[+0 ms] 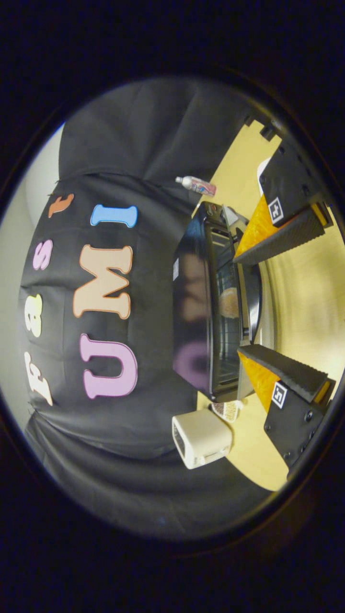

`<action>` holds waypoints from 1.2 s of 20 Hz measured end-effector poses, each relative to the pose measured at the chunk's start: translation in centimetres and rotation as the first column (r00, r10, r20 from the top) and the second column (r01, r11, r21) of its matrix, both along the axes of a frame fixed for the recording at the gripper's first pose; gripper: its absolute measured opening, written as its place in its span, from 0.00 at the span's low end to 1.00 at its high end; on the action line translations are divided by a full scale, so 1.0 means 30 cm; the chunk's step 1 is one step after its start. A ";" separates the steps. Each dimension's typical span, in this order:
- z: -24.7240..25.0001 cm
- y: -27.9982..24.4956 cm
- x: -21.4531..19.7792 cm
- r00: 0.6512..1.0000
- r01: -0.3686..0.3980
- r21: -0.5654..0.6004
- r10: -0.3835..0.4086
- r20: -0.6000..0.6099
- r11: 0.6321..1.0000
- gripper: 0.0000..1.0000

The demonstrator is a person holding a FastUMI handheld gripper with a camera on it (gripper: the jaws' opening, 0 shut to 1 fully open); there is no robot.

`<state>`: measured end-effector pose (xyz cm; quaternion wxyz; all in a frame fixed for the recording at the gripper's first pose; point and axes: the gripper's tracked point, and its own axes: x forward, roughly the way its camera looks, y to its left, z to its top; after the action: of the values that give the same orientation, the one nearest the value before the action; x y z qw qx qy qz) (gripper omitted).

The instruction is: Open the toaster oven, put the food inside, and close the toaster oven door.

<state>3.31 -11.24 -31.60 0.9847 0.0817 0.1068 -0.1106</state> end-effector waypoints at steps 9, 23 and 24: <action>0.038 -0.012 0.115 0.999 -0.041 0.043 0.040 0.013 0.998 1.00; 0.222 -0.020 -0.005 0.994 -0.046 0.023 0.044 0.100 0.999 1.00; 0.249 -0.022 -0.020 0.992 -0.046 0.023 0.043 0.115 0.999 1.00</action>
<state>2.71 -11.91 -24.11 0.9903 0.0980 0.0531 -0.0824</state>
